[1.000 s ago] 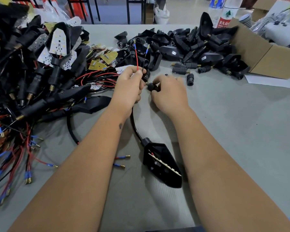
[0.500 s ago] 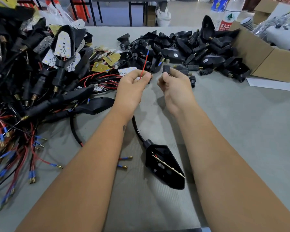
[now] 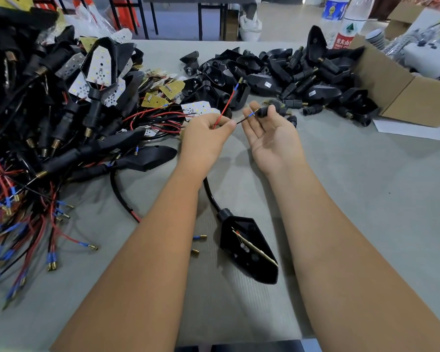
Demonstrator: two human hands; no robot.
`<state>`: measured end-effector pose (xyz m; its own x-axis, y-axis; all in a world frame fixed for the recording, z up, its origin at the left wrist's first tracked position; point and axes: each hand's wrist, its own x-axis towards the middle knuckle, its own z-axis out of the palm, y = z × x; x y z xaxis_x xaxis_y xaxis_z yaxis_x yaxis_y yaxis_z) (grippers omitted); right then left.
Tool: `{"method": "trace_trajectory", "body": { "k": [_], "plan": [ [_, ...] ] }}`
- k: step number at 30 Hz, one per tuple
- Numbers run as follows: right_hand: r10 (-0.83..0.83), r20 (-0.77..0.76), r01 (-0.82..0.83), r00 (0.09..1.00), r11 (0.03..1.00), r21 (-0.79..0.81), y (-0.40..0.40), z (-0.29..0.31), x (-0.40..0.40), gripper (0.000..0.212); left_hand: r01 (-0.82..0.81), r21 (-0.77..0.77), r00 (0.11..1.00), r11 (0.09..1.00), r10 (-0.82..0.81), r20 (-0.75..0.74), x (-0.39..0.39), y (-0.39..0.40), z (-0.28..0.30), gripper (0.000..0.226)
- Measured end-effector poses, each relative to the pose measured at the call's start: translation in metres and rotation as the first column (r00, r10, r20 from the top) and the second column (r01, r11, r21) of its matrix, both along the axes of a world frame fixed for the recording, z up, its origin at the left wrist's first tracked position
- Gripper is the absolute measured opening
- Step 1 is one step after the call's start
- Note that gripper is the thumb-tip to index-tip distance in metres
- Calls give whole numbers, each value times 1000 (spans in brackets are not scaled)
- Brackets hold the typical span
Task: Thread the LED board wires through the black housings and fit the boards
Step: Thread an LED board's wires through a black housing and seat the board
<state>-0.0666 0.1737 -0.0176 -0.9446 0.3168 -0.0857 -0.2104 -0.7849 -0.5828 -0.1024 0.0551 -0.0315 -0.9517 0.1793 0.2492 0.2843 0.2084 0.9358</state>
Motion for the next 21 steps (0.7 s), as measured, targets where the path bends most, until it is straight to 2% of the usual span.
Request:
{"method": "trace_trajectory", "body": {
  "k": [6, 9, 14, 21],
  "plan": [
    [-9, -7, 9, 1000, 1000, 15, 1, -1, 2, 22, 42, 44, 998, 998, -44, 42, 0, -3, 2, 20],
    [-26, -13, 27, 1000, 997, 66, 1, -1, 1, 12, 54, 45, 997, 998, -56, 54, 0, -5, 4, 19],
    [-47, -15, 47, 999, 997, 56, 3, -2, 1, 3, 28, 27, 998, 999, -29, 55, 0, -4, 3, 21],
    [-62, 2, 61, 998, 987, 152, 3, 2, 4, 15, -18, 33, 998, 999, 16, 56, -2, -3, 1, 24]
  ]
}}
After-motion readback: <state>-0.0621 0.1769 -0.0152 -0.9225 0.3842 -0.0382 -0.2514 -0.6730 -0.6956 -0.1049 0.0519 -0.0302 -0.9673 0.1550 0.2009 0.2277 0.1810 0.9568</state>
